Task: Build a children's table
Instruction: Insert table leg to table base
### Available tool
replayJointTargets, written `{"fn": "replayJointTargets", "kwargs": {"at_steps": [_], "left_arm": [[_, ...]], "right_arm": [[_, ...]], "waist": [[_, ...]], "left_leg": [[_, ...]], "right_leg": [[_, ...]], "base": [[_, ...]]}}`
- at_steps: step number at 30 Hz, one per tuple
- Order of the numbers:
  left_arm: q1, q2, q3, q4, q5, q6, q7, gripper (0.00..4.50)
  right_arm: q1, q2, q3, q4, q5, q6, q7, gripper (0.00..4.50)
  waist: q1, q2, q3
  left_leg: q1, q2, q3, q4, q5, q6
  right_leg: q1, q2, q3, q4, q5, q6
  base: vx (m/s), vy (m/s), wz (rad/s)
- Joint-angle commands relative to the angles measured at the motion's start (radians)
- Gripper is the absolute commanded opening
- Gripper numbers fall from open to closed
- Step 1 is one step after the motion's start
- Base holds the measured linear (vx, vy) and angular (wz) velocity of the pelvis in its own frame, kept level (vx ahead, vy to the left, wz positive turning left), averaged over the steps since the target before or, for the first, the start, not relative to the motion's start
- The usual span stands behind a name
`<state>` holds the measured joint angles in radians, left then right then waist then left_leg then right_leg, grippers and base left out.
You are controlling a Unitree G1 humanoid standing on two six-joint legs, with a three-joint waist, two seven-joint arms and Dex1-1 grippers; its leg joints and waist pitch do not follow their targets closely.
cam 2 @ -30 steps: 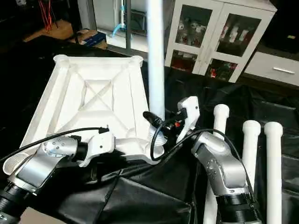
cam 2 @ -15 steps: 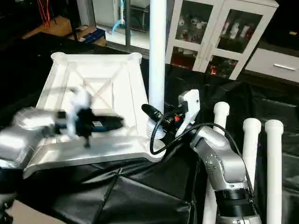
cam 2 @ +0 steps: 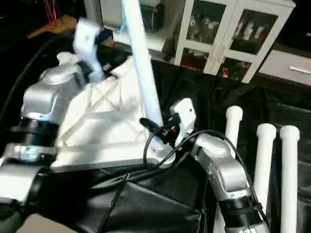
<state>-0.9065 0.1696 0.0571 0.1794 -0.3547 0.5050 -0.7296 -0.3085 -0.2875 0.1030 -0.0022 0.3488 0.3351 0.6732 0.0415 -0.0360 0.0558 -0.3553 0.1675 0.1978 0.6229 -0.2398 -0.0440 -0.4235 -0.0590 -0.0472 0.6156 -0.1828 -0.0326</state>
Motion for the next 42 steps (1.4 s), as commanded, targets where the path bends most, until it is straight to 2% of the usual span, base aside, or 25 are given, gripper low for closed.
{"fn": "replayJointTargets", "kwargs": {"at_steps": [1, 2, 3, 4, 5, 6, 7, 9, 11, 12, 14, 15, 16, 18, 19, 20, 21, 25, 26, 28, 29, 31, 35, 37, 42], "left_arm": [[0.011, -0.004, -0.027, -0.196, -0.176, 0.057, -0.151, 1.41], [0.023, -0.004, -0.024, -0.235, -0.233, 0.082, -0.165, 1.41], [0.030, -0.006, -0.019, -0.254, -0.275, 0.098, -0.167, 1.41], [0.036, -0.010, -0.004, -0.254, -0.320, 0.117, -0.150, 1.41], [0.037, -0.010, -0.001, -0.251, -0.321, 0.116, -0.147, 1.41], [0.039, -0.010, -0.001, -0.228, -0.299, 0.093, -0.139, 1.41], [0.040, -0.010, -0.001, -0.205, -0.264, 0.072, -0.129, 1.41], [0.028, -0.008, 0.008, -0.130, -0.150, 0.024, -0.068, 1.41], [0.002, 0.024, 0.027, 0.001, -0.006, -0.058, 0.024, 1.41], [-0.004, 0.048, 0.029, 0.051, 0.048, -0.095, 0.062, 1.41], [0.012, 0.101, 0.004, 0.083, 0.103, -0.137, 0.073, 1.41], [0.026, 0.121, -0.009, 0.086, 0.111, -0.152, 0.057, 1.41], [0.060, 0.142, -0.027, 0.076, 0.091, -0.160, 0.030, 1.41], [0.080, 0.149, -0.034, 0.068, 0.072, -0.159, 0.017, 1.41], [0.142, 0.170, -0.072, 0.024, 0.059, -0.137, -0.028, 1.70], [0.198, 0.186, -0.110, -0.017, 0.046, -0.115, -0.071, 1.77], [0.284, 0.204, -0.172, -0.071, 0.049, -0.102, -0.149, 1.77], [0.353, 0.203, -0.244, -0.080, 0.085, -0.118, -0.224, 2.15], [0.382, 0.206, -0.279, -0.068, 0.100, -0.147, -0.255, 2.21], [0.394, 0.209, -0.293, -0.068, 0.102, -0.154, -0.265, 2.30], [0.415, 0.220, -0.320, -0.068, 0.113, -0.172, -0.280, 2.39], [0.434, 0.236, -0.349, -0.069, 0.118, -0.178, -0.297, 2.60], [0.465, 0.245, -0.365, -0.073, 0.144, -0.211, -0.284, 2.93], [0.488, 0.264, -0.393, -0.063, 0.193, -0.243, -0.292, 3.03], [0.517, 0.276, -0.399, -0.065, 0.217, -0.253, -0.283, 3.11]], "right_arm": [[0.006, -0.009, -0.012, -0.022, -0.016, -0.013, -0.007, 1.84], [0.008, -0.010, -0.012, -0.022, -0.019, -0.016, -0.010, 1.84], [0.009, -0.010, -0.012, -0.020, -0.023, -0.019, -0.013, 1.84], [0.012, -0.010, -0.014, -0.016, -0.029, -0.024, -0.020, 1.84], [0.013, -0.010, -0.015, -0.015, -0.030, -0.025, -0.021, 1.84], [0.014, -0.010, -0.015, -0.012, -0.035, -0.028, -0.025, 1.84], [0.015, -0.011, -0.015, -0.011, -0.036, -0.030, -0.028, 1.84], [0.011, -0.011, -0.017, -0.016, -0.036, -0.030, -0.032, 1.84], [-0.013, -0.007, -0.038, -0.009, -0.029, -0.032, -0.041, 1.84], [-0.024, -0.006, -0.052, -0.006, -0.026, -0.034, -0.052, 1.84], [-0.050, -0.006, -0.079, 0.008, -0.014, -0.039, -0.064, 1.84], [-0.063, -0.004, -0.092, 0.021, -0.005, -0.043, -0.066, 1.84], [-0.079, 0.007, -0.116, 0.062, 0.008, -0.068, -0.072, 1.83], [-0.086, 0.014, -0.127, 0.086, 0.013, -0.084, -0.076, 1.83], [-0.097, 0.012, -0.134, 0.120, -0.008, -0.104, -0.102, 1.83], [-0.106, 0.015, -0.148, 0.139, -0.010, -0.107, -0.117, 1.83], [-0.112, 0.017, -0.167, 0.143, -0.002, -0.099, -0.128, 1.83], [-0.106, 0.004, -0.167, 0.133, 0.005, -0.084, -0.106, 1.83], [-0.095, -0.003, -0.161, 0.116, 0.012, -0.073, -0.085, 1.83], [-0.089, -0.004, -0.160, 0.107, 0.015, -0.069, -0.077, 1.83], [-0.076, -0.008, -0.157, 0.088, 0.024, -0.061, -0.060, 1.83], [-0.068, -0.012, -0.153, 0.070, 0.042, -0.052, -0.037, 1.83], [-0.044, -0.010, -0.140, 0.055, 0.057, -0.051, -0.018, 1.83], [-0.029, -0.005, -0.126, 0.053, 0.056, -0.046, -0.007, 1.83], [-0.002, 0.000, -0.113, 0.010, 0.063, -0.016, -0.005, 1.83]], "waist": [[0.007, 0.018, -0.081], [0.006, 0.022, -0.079], [0.002, 0.019, -0.076], [-0.002, 0.021, -0.066], [-0.005, 0.020, -0.062], [-0.006, 0.020, -0.058], [-0.009, 0.022, -0.054], [-0.014, 0.027, -0.053], [-0.018, 0.023, -0.056], [-0.019, 0.026, -0.057], [-0.024, 0.028, -0.059], [-0.022, 0.029, -0.061], [-0.026, 0.021, -0.064], [-0.022, 0.032, -0.068], [-0.021, 0.039, -0.072], [-0.018, 0.035, -0.076], [-0.014, 0.032, -0.078], [-0.003, 0.030, -0.085], [0.002, 0.029, -0.084], [0.007, 0.028, -0.076], [0.007, 0.023, -0.072], [0.005, 0.022, -0.068], [-0.002, 0.017, -0.062], [-0.006, 0.015, -0.063], [-0.008, 0.012, -0.064]], "left_leg": [[0.002, 0.061, -0.027, -0.055, 0.139, 0.133], [0.003, 0.062, -0.027, -0.055, 0.121, 0.130], [0.002, 0.062, -0.025, -0.058, 0.078, 0.127], [0.006, 0.061, -0.022, -0.063, -0.012, 0.106], [0.006, 0.061, -0.022, -0.066, -0.043, 0.096], [0.008, 0.060, -0.022, -0.068, -0.077, 0.083], [0.015, 0.059, -0.023, -0.070, -0.122, 0.058], [0.021, 0.057, -0.024, -0.072, -0.137, 0.033], [0.017, 0.053, -0.028, -0.073, -0.125, 0.028], [0.014, 0.052, -0.030, -0.074, -0.124, 0.026], [0.006, 0.053, -0.037, -0.078, -0.120, 0.018], [0.009, 0.055, -0.038, -0.076, -0.111, 0.017], [0.004, 0.057, -0.036, -0.075, -0.084, 0.022], [0.009, 0.060, -0.031, -0.071, -0.051, 0.031], [0.008, 0.058, -0.030, -0.069, -0.012, 0.041], [0.009, 0.061, -0.032, -0.068, 0.014, 0.045], [0.005, 0.060, -0.027, -0.066, 0.066, 0.076], [0.008, 0.058, -0.020, -0.056, 0.132, 0.138], [0.005, 0.058, -0.021, -0.054, 0.138, 0.150], [0.001, 0.060, -0.020, -0.058, 0.085, 0.143], [0.002, 0.062, -0.019, -0.061, 0.040, 0.125], [0.004, 0.063, -0.020, -0.066, -0.018, 0.089], [-0.001, 0.060, -0.021, -0.069, -0.069, 0.054], [-0.001, 0.060, -0.024, -0.070, -0.085, 0.046], [0.000, 0.059, -0.023, -0.069, -0.067, 0.044]], "right_leg": [[0.077, -0.084, 0.051, -0.021, 0.272, -0.375], [0.079, -0.086, 0.051, -0.020, 0.251, -0.376], [0.081, -0.086, 0.052, -0.027, 0.198, -0.375], [0.079, -0.081, 0.051, -0.044, 0.062, -0.354], [0.079, -0.079, 0.051, -0.052, 0.003, -0.338], [0.078, -0.078, 0.050, -0.061, -0.064, -0.319], [0.076, -0.077, 0.050, -0.074, -0.182, -0.275], [0.069, -0.072, 0.051, -0.089, -0.276, -0.208], [0.072, -0.068, 0.050, -0.091, -0.283, -0.177], [0.075, -0.067, 0.048, -0.088, -0.283, -0.165], [0.080, -0.070, 0.044, -0.084, -0.293, -0.140], [0.074, -0.077, 0.047, -0.085, -0.290, -0.145], [0.075, -0.078, 0.049, -0.077, -0.239, -0.169], [0.070, -0.082, 0.050, -0.067, -0.158, -0.216], [0.072, -0.077, 0.050, -0.056, -0.074, -0.243], [0.071, -0.080, 0.048, -0.048, -0.027, -0.257], [0.073, -0.081, 0.049, -0.037, 0.065, -0.283], [0.065, -0.075, 0.049, -0.030, 0.140, -0.292], [0.064, -0.076, 0.049, -0.029, 0.142, -0.293], [0.065, -0.080, 0.050, -0.038, 0.070, -0.283], [0.065, -0.081, 0.051, -0.045, 0.008, -0.271], [0.063, -0.080, 0.053, -0.052, -0.084, -0.242], [0.063, -0.080, 0.055, -0.063, -0.174, -0.207], [0.062, -0.080, 0.055, -0.067, -0.221, -0.184], [0.057, -0.076, 0.055, -0.066, -0.212, -0.176]], "base": [[0.000, 0.000, 0.00], [0.000, 0.000, 0.00], [0.000, 0.000, 0.00], [0.000, 0.000, 0.00], [0.000, 0.000, 0.00], [-0.065, -0.006, 0.01], [-0.068, -0.007, 0.06], [-0.060, -0.008, 0.08], [0.000, 0.000, 0.00], [0.000, 0.000, 0.00], [0.000, 0.000, 0.00], [0.000, 0.000, 0.00], [0.000, 0.000, 0.00], [0.000, 0.000, 0.00], [0.000, 0.000, 0.00], [0.000, 0.000, 0.00], [0.000, 0.000, 0.00], [0.000, 0.000, 0.00], [0.000, 0.000, 0.00], [0.000, 0.000, 0.00], [0.000, 0.000, 0.00], [0.000, 0.000, 0.00], [0.000, 0.000, 0.00], [0.000, 0.000, 0.00], [0.000, 0.000, 0.00]]}}
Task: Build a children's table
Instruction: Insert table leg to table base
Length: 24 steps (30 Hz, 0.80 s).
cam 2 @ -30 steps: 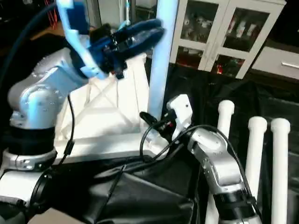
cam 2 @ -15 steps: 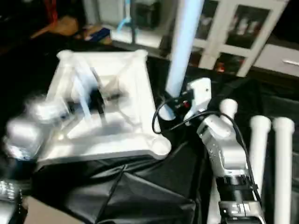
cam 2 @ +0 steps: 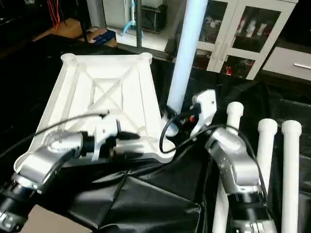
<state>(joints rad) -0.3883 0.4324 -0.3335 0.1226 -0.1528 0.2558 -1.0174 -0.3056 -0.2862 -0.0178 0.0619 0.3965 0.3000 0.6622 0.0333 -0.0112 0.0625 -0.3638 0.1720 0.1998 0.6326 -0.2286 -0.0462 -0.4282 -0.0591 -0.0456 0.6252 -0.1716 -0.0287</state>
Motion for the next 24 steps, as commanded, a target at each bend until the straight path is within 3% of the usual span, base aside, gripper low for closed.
{"fn": "replayJointTargets", "kwargs": {"at_steps": [1, 5, 8, 9, 15, 16, 20, 24], "left_arm": [[0.002, 0.024, -0.016, 0.003, 0.019, -0.002, 0.002, 3.11], [0.028, 0.059, -0.049, -0.006, 0.033, 0.017, -0.027, 3.11], [0.023, 0.042, -0.040, 0.028, 0.070, -0.015, 0.027, 2.74], [0.017, 0.035, -0.038, 0.047, 0.088, -0.035, 0.046, 2.74], [0.001, 0.023, -0.035, 0.086, 0.099, -0.067, 0.057, 2.32], [-0.004, 0.022, -0.038, 0.093, 0.097, -0.070, 0.055, 2.18], [-0.020, 0.018, -0.044, 0.114, 0.100, -0.079, 0.044, 1.83], [-0.046, 0.007, -0.035, 0.140, 0.101, -0.091, 0.018, 1.54]], "right_arm": [[-0.001, -0.003, 0.011, -0.062, 0.018, 0.029, 0.014, 1.83], [0.005, -0.007, 0.024, -0.056, 0.009, 0.024, 0.022, 1.83], [0.003, -0.009, 0.028, -0.059, 0.006, 0.025, 0.020, 1.83], [0.005, -0.009, 0.028, -0.064, 0.008, 0.027, 0.020, 1.83], [0.011, -0.016, 0.032, -0.077, 0.005, 0.042, 0.028, 1.83], [0.013, -0.018, 0.031, -0.079, 0.005, 0.043, 0.029, 1.83], [0.020, -0.023, 0.028, -0.084, 0.005, 0.044, 0.032, 1.83], [0.025, -0.030, 0.024, -0.092, 0.010, 0.051, 0.035, 1.83]], "waist": [[0.000, -0.015, -0.072], [-0.002, -0.012, -0.071], [-0.002, -0.014, -0.070], [0.000, -0.015, -0.069], [0.000, -0.020, -0.067], [0.000, -0.016, -0.066], [-0.001, -0.017, -0.062], [0.000, -0.016, -0.064]], "left_leg": [[0.007, 0.055, -0.026, -0.080, -0.068, 0.051], [0.008, 0.056, -0.026, -0.080, -0.063, 0.054], [0.009, 0.056, -0.025, -0.080, -0.069, 0.051], [0.014, 0.056, -0.022, -0.079, -0.081, 0.049], [0.009, 0.056, -0.026, -0.082, -0.103, 0.035], [0.010, 0.056, -0.028, -0.083, -0.118, 0.030], [0.018, 0.057, -0.029, -0.086, -0.166, 0.013], [0.019, 0.057, -0.029, -0.086, -0.157, 0.011]], "right_leg": [[0.063, -0.076, 0.052, -0.072, -0.210, -0.182], [0.059, -0.077, 0.052, -0.069, -0.195, -0.186], [0.059, -0.076, 0.053, -0.072, -0.190, -0.194], [0.054, -0.075, 0.053, -0.076, -0.199, -0.193], [0.059, -0.079, 0.054, -0.078, -0.242, -0.176], [0.059, -0.081, 0.054, -0.080, -0.270, -0.170], [0.055, -0.080, 0.054, -0.090, -0.342, -0.151], [0.055, -0.080, 0.056, -0.088, -0.315, -0.159]], "base": [[0.000, 0.000, 0.00], [0.000, 0.000, 0.00], [0.000, 0.000, 0.00], [0.000, 0.000, 0.00], [0.000, 0.000, 0.00], [0.000, 0.000, 0.00], [0.000, 0.000, 0.00], [0.000, 0.000, 0.00]]}}
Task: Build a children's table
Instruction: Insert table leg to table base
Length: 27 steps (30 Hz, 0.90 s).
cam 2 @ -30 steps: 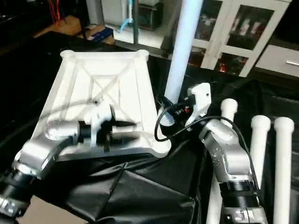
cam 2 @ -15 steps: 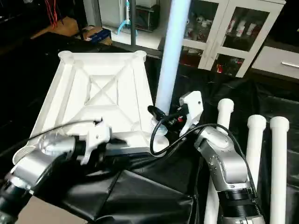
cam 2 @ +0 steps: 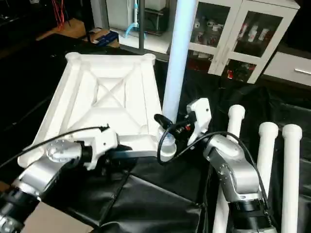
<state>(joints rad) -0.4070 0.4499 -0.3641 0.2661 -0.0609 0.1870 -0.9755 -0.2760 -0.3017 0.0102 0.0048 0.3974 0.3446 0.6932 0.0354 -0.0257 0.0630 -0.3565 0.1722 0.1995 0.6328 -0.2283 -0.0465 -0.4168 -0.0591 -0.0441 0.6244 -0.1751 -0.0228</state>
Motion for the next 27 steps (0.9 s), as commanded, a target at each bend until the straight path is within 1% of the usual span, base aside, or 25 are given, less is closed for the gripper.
{"fn": "replayJointTargets", "kwargs": {"at_steps": [1, 2, 3, 4, 5, 7, 8, 9, 10, 11, 13, 15, 16, 17, 18, 19, 20, 21, 22, 23, 25, 26, 27], "left_arm": [[-0.038, -0.010, -0.009, 0.009, 0.015, -0.033, -0.031, 1.43], [-0.041, -0.010, -0.010, 0.012, 0.017, -0.036, -0.033, 1.33], [-0.051, -0.007, -0.021, 0.026, 0.026, -0.047, -0.045, 1.33], [-0.055, -0.005, -0.025, 0.032, 0.030, -0.052, -0.049, 1.21], [-0.061, -0.004, -0.032, 0.042, 0.033, -0.057, -0.059, 1.16], [-0.062, -0.005, -0.034, 0.045, 0.033, -0.058, -0.064, 1.09], [-0.068, -0.003, -0.048, 0.057, 0.045, -0.072, -0.070, 0.97], [-0.069, -0.001, -0.052, 0.058, 0.048, -0.075, -0.072, 0.95], [-0.071, 0.004, -0.069, 0.066, 0.063, -0.085, -0.084, 0.95], [-0.072, 0.007, -0.077, 0.070, 0.071, -0.091, -0.089, 0.93], [-0.073, 0.017, -0.097, 0.080, 0.094, -0.103, -0.102, 0.84], [-0.075, 0.027, -0.112, 0.089, 0.117, -0.118, -0.108, 0.81], [-0.081, 0.032, -0.123, 0.102, 0.144, -0.131, -0.109, 0.80], [-0.084, 0.032, -0.125, 0.106, 0.152, -0.132, -0.103, 0.77], [-0.090, 0.035, -0.128, 0.107, 0.168, -0.126, -0.090, 0.75], [-0.094, 0.037, -0.128, 0.107, 0.175, -0.122, -0.085, 0.75], [-0.100, 0.033, -0.119, 0.103, 0.181, -0.109, -0.063, 0.75], [-0.101, 0.030, -0.114, 0.101, 0.178, -0.103, -0.057, 0.75], [-0.102, 0.030, -0.114, 0.101, 0.178, -0.101, -0.056, 1.28], [-0.103, 0.024, -0.106, 0.095, 0.165, -0.084, -0.055, 1.41], [-0.105, 0.018, -0.083, 0.048, 0.103, -0.033, -0.100, 1.47], [-0.112, 0.018, -0.075, 0.026, 0.080, -0.028, -0.127, 1.63], [-0.112, 0.018, -0.075, 0.026, 0.080, -0.028, -0.127, 1.79]], "right_arm": [[-0.002, -0.018, -0.005, -0.035, 0.009, 0.009, 0.007, 1.83], [-0.001, -0.019, -0.005, -0.036, 0.009, 0.009, 0.007, 1.83], [0.001, -0.022, -0.006, -0.038, 0.010, 0.011, 0.010, 1.83], [0.001, -0.023, -0.006, -0.039, 0.010, 0.012, 0.010, 1.83], [0.002, -0.023, -0.006, -0.039, 0.010, 0.014, 0.010, 1.83], [0.002, -0.023, -0.007, -0.039, 0.009, 0.014, 0.011, 1.83], [0.000, -0.024, -0.008, -0.039, 0.009, 0.013, 0.010, 1.83], [0.000, -0.025, -0.008, -0.039, 0.009, 0.013, 0.010, 1.83], [-0.001, -0.026, -0.010, -0.041, 0.010, 0.014, 0.011, 1.83], [-0.002, -0.027, -0.011, -0.040, 0.009, 0.014, 0.012, 1.83], [-0.004, -0.028, -0.011, -0.039, 0.008, 0.012, 0.012, 1.83], [-0.004, -0.029, -0.011, -0.041, 0.008, 0.011, 0.012, 1.83], [-0.004, -0.031, -0.013, -0.042, 0.009, 0.010, 0.011, 1.83], [-0.004, -0.031, -0.014, -0.041, 0.009, 0.008, 0.010, 1.83], [-0.004, -0.030, -0.015, -0.040, 0.008, 0.005, 0.009, 1.83], [-0.003, -0.030, -0.015, -0.041, 0.007, 0.004, 0.008, 1.83], [-0.004, -0.029, -0.017, -0.040, 0.007, 0.002, 0.005, 1.83], [-0.005, -0.028, -0.018, -0.040, 0.006, 0.001, 0.003, 1.83], [-0.005, -0.028, -0.019, -0.040, 0.006, 0.001, 0.003, 1.83], [-0.004, -0.027, -0.020, -0.041, 0.007, 0.000, 0.001, 1.83], [0.002, -0.028, -0.021, -0.045, 0.007, 0.001, 0.001, 1.83], [0.007, -0.028, -0.021, -0.048, 0.007, 0.001, 0.001, 1.83], [0.007, -0.028, -0.021, -0.048, 0.007, 0.001, 0.001, 1.83]], "waist": [[0.000, 0.002, -0.066], [0.000, 0.001, -0.065], [0.003, 0.004, -0.067], [0.003, 0.003, -0.067], [0.004, 0.007, -0.069], [0.005, 0.004, -0.071], [0.005, 0.005, -0.072], [0.005, 0.005, -0.072], [0.006, 0.006, -0.073], [0.006, 0.006, -0.074], [0.008, 0.006, -0.072], [0.008, 0.006, -0.070], [0.009, 0.011, -0.068], [0.008, 0.010, -0.068], [0.007, 0.012, -0.065], [0.007, 0.011, -0.064], [0.006, 0.014, -0.062], [0.005, 0.013, -0.061], [0.005, 0.013, -0.060], [0.004, 0.012, -0.061], [0.002, 0.014, -0.062], [0.001, 0.014, -0.063], [0.001, 0.014, -0.064]], "left_leg": [[0.012, 0.056, -0.028, -0.086, -0.145, 0.014], [0.014, 0.056, -0.026, -0.085, -0.145, 0.016], [0.016, 0.056, -0.026, -0.085, -0.137, 0.018], [0.015, 0.056, -0.025, -0.085, -0.133, 0.019], [0.011, 0.057, -0.027, -0.085, -0.119, 0.019], [0.008, 0.058, -0.028, -0.085, -0.096, 0.025], [0.008, 0.058, -0.028, -0.085, -0.082, 0.029], [0.008, 0.058, -0.028, -0.085, -0.082, 0.029], [0.009, 0.058, -0.027, -0.083, -0.070, 0.035], [0.009, 0.059, -0.027, -0.083, -0.066, 0.038], [0.008, 0.059, -0.027, -0.083, -0.074, 0.039], [0.010, 0.060, -0.027, -0.085, -0.097, 0.030], [0.010, 0.059, -0.028, -0.086, -0.113, 0.023], [0.012, 0.060, -0.028, -0.087, -0.123, 0.018], [0.014, 0.060, -0.028, -0.089, -0.145, 0.008], [0.016, 0.061, -0.029, -0.091, -0.167, -0.002], [0.019, 0.061, -0.030, -0.093, -0.192, -0.012], [0.020, 0.061, -0.031, -0.094, -0.205, -0.016], [0.023, 0.061, -0.032, -0.095, -0.224, -0.022], [0.022, 0.061, -0.032, -0.094, -0.224, -0.025], [0.020, 0.060, -0.032, -0.094, -0.215, -0.026], [0.017, 0.060, -0.034, -0.094, -0.204, -0.024], [0.015, 0.059, -0.034, -0.093, -0.196, -0.021]], "right_leg": [[0.043, -0.079, 0.054, -0.085, -0.286, -0.173], [0.041, -0.077, 0.054, -0.086, -0.282, -0.173], [0.041, -0.077, 0.055, -0.084, -0.264, -0.179], [0.042, -0.077, 0.055, -0.083, -0.254, -0.182], [0.046, -0.078, 0.055, -0.078, -0.228, -0.190], [0.050, -0.079, 0.053, -0.072, -0.184, -0.200], [0.051, -0.079, 0.053, -0.069, -0.153, -0.208], [0.051, -0.079, 0.053, -0.069, -0.153, -0.208], [0.052, -0.080, 0.053, -0.065, -0.119, -0.221], [0.054, -0.081, 0.053, -0.064, -0.107, -0.228], [0.055, -0.082, 0.054, -0.067, -0.120, -0.228], [0.054, -0.084, 0.054, -0.070, -0.157, -0.221], [0.053, -0.084, 0.054, -0.074, -0.183, -0.216], [0.052, -0.083, 0.054, -0.076, -0.194, -0.212], [0.051, -0.082, 0.054, -0.079, -0.216, -0.208], [0.050, -0.083, 0.054, -0.082, -0.244, -0.203], [0.049, -0.082, 0.054, -0.086, -0.274, -0.196], [0.048, -0.083, 0.054, -0.087, -0.290, -0.193], [0.046, -0.083, 0.054, -0.091, -0.321, -0.187], [0.048, -0.085, 0.055, -0.090, -0.327, -0.184], [0.048, -0.085, 0.055, -0.090, -0.323, -0.187], [0.050, -0.085, 0.055, -0.088, -0.307, -0.190], [0.051, -0.085, 0.055, -0.087, -0.297, -0.192]], "base": [[0.000, 0.000, 0.00], [0.000, 0.000, 0.00], [0.000, 0.000, 0.00], [0.000, 0.000, 0.00], [0.000, 0.000, 0.00], [0.000, 0.000, 0.00], [0.000, 0.000, 0.00], [0.000, 0.000, 0.00], [0.000, 0.000, 0.00], [0.000, 0.000, 0.00], [0.000, 0.000, 0.00], [0.000, 0.000, 0.00], [0.000, 0.000, 0.00], [0.000, 0.000, 0.00], [0.000, 0.000, 0.00], [0.000, 0.000, 0.00], [0.000, 0.000, 0.00], [0.000, 0.000, 0.00], [0.000, 0.000, 0.00], [0.000, 0.000, 0.00], [0.000, 0.000, 0.00], [0.000, 0.000, 0.00], [0.000, 0.000, 0.00]]}}
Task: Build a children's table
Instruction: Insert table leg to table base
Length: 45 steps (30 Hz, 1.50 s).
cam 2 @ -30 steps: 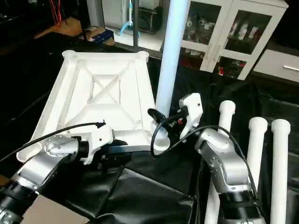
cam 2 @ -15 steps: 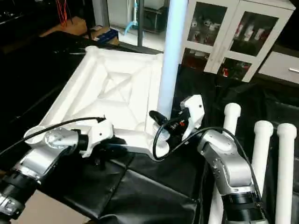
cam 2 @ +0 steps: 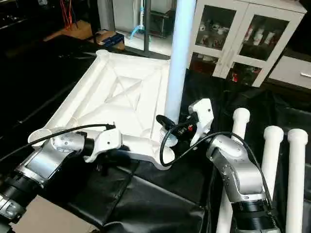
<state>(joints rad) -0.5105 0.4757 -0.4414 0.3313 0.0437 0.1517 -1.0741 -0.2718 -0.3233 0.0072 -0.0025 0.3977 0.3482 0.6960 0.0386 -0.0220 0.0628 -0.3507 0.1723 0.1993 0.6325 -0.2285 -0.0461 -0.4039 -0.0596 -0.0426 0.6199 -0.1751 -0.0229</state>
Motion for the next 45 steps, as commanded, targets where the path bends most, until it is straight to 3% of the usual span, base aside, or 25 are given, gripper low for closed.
{"fn": "replayJointTargets", "kwargs": {"at_steps": [1, 4, 7, 12, 13, 15, 19, 20, 26, 28, 39, 45], "left_arm": [[-0.021, -0.011, 0.004, -0.037, -0.028, -0.002, -0.039, 1.85], [-0.031, -0.014, 0.005, -0.034, -0.032, -0.014, -0.056, 2.04], [-0.050, -0.013, -0.006, -0.026, -0.020, -0.026, -0.080, 2.30], [-0.073, -0.025, -0.021, 0.023, 0.013, -0.045, -0.059, 2.28], [-0.078, -0.026, -0.024, 0.032, 0.021, -0.049, -0.057, 2.28], [-0.081, -0.027, -0.027, 0.040, 0.027, -0.054, -0.054, 2.28], [-0.087, -0.018, -0.049, 0.066, 0.046, -0.056, -0.087, 2.28], [-0.086, -0.018, -0.049, 0.065, 0.045, -0.055, -0.088, 1.98], [-0.090, -0.037, -0.039, 0.095, 0.051, -0.063, -0.068, 1.72], [-0.092, -0.037, -0.039, 0.098, 0.051, -0.062, -0.069, 1.45], [-0.079, -0.030, -0.038, 0.103, 0.058, -0.055, -0.077, 0.83], [-0.054, -0.016, -0.004, 0.112, 0.062, -0.017, -0.024, 0.28]], "right_arm": [[0.006, -0.007, -0.018, -0.047, 0.008, 0.001, -0.004, 1.83], [0.009, -0.009, -0.018, -0.055, 0.011, 0.006, -0.005, 1.83], [0.014, -0.014, -0.019, -0.065, 0.013, 0.012, -0.006, 1.83], [0.026, -0.021, -0.024, -0.077, 0.015, 0.015, -0.007, 1.83], [0.028, -0.021, -0.024, -0.079, 0.015, 0.015, -0.008, 1.83], [0.030, -0.022, -0.025, -0.081, 0.015, 0.016, -0.009, 1.83], [0.037, -0.022, -0.028, -0.091, 0.013, 0.018, -0.017, 1.83], [0.037, -0.022, -0.028, -0.092, 0.013, 0.018, -0.017, 1.83], [0.041, -0.022, -0.031, -0.099, 0.014, 0.020, -0.023, 1.83], [0.041, -0.022, -0.031, -0.101, 0.014, 0.022, -0.024, 1.83], [0.031, -0.014, -0.027, -0.091, 0.016, 0.020, -0.025, 1.83], [0.034, 0.001, -0.031, -0.062, 0.107, 0.112, 0.027, 1.83]], "waist": [[-0.005, 0.013, -0.065], [-0.006, 0.011, -0.070], [-0.011, 0.018, -0.071], [-0.012, 0.018, -0.071], [-0.010, 0.025, -0.070], [-0.012, 0.021, -0.070], [-0.012, 0.029, -0.069], [-0.013, 0.028, -0.069], [-0.013, 0.033, -0.071], [-0.013, 0.034, -0.070], [-0.012, 0.032, -0.070], [-0.016, 0.020, -0.068]], "left_leg": [[0.008, 0.059, -0.033, -0.093, -0.185, -0.018], [0.004, 0.060, -0.033, -0.090, -0.135, -0.002], [0.007, 0.059, -0.030, -0.089, -0.118, 0.011], [0.004, 0.058, -0.029, -0.088, -0.120, 0.016], [0.006, 0.058, -0.029, -0.088, -0.123, 0.016], [0.006, 0.059, -0.030, -0.089, -0.128, 0.015], [0.008, 0.059, -0.030, -0.090, -0.146, 0.008], [0.007, 0.059, -0.031, -0.090, -0.147, 0.007], [0.006, 0.059, -0.030, -0.089, -0.136, 0.015], [0.007, 0.060, -0.031, -0.090, -0.143, 0.014], [0.006, 0.059, -0.030, -0.090, -0.144, 0.017], [0.002, 0.059, -0.032, -0.092, -0.150, 0.025]], "right_leg": [[0.039, -0.083, 0.053, -0.080, -0.271, -0.198], [0.045, -0.082, 0.052, -0.070, -0.179, -0.219], [0.047, -0.080, 0.051, -0.068, -0.122, -0.240], [0.052, -0.081, 0.052, -0.069, -0.121, -0.248], [0.051, -0.082, 0.052, -0.071, -0.135, -0.243], [0.052, -0.081, 0.052, -0.072, -0.144, -0.240], [0.049, -0.081, 0.052, -0.077, -0.171, -0.237], [0.050, -0.081, 0.052, -0.076, -0.172, -0.236], [0.050, -0.081, 0.051, -0.076, -0.165, -0.241], [0.049, -0.081, 0.051, -0.076, -0.170, -0.240], [0.048, -0.082, 0.052, -0.079, -0.191, -0.232], [0.051, -0.084, 0.051, -0.081, -0.229, -0.225]], "base": [[0.000, 0.000, 0.00], [0.000, 0.000, 0.00], [0.000, 0.000, 0.00], [0.000, 0.000, 0.00], [0.000, 0.000, 0.00], [0.000, 0.000, 0.00], [0.000, 0.000, 0.00], [0.000, 0.000, 0.00], [0.000, 0.000, 0.00], [0.000, 0.000, 0.00], [0.000, 0.000, 0.00], [0.000, 0.000, 0.00]]}}
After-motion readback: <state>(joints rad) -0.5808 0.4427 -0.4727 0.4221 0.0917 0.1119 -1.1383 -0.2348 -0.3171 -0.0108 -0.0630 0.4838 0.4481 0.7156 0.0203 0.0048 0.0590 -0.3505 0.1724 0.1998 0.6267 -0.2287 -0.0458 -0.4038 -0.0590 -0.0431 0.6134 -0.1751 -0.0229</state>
